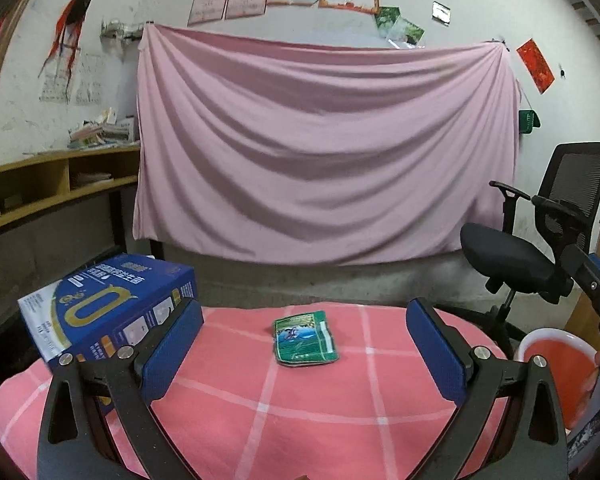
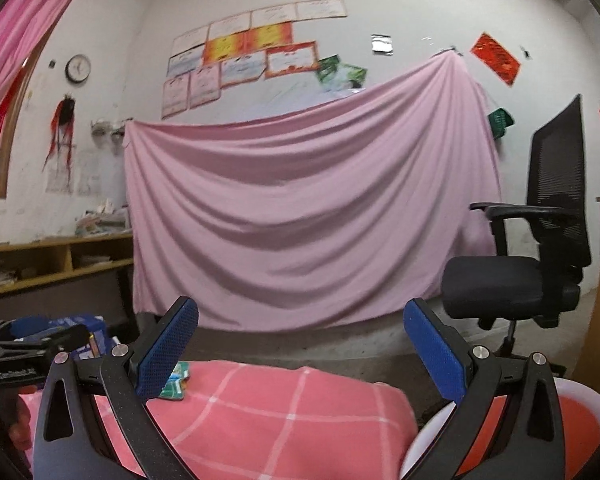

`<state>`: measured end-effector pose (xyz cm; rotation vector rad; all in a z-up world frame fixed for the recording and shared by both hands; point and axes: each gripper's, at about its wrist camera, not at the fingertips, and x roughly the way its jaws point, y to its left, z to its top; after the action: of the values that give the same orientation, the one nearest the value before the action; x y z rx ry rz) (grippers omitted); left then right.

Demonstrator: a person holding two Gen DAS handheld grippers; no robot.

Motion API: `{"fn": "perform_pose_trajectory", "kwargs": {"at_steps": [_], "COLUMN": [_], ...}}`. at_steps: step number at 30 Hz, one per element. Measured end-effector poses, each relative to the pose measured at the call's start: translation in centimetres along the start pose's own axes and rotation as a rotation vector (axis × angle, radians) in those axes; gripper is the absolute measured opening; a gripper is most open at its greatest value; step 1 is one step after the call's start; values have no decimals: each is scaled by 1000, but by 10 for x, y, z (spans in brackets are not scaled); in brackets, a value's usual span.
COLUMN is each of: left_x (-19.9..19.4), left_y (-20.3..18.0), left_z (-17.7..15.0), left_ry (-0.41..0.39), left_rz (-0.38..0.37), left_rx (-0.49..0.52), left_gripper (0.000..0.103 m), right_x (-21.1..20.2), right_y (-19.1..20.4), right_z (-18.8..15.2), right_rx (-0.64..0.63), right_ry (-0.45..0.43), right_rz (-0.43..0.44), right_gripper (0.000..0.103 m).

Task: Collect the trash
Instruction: 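Move both tools back over the table toward the green packet, then grasp the green packet with the left tool while the right tool grasps the yellow cylinder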

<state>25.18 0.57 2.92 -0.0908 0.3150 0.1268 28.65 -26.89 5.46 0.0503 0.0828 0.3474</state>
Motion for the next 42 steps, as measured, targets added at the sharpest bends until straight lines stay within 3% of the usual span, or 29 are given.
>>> {"fn": "perform_pose_trajectory", "kwargs": {"at_steps": [5,11,16,23,27,30,34,42], "left_x": [30,91,135,172,182,182,179,149], "left_y": [8,-1,5,2,1,5,7,18], "left_z": [3,-7,-19,-31,-31,-31,-30,-31], "left_ry": [49,269,458,616,633,635,624,586], "left_rz": [-11,-37,-38,-56,-55,-45,-27,-62], "left_rx": [3,64,19,24,28,14,15,17], "left_gripper": [100,100,100,100,99,90,63,61], "right_x": [23,62,90,111,117,123,125,125], "right_y": [4,-5,-9,-20,-19,-13,-10,-14], "right_z": [-10,-29,-46,-66,-74,-77,-79,-79], "right_rx": [7,20,40,130,143,114,100,131], "right_ry": [61,306,469,647,713,749,768,770], "right_rz": [22,9,21,48,53,60,71,83], "right_gripper": [103,103,103,103,103,103,103,103]}}
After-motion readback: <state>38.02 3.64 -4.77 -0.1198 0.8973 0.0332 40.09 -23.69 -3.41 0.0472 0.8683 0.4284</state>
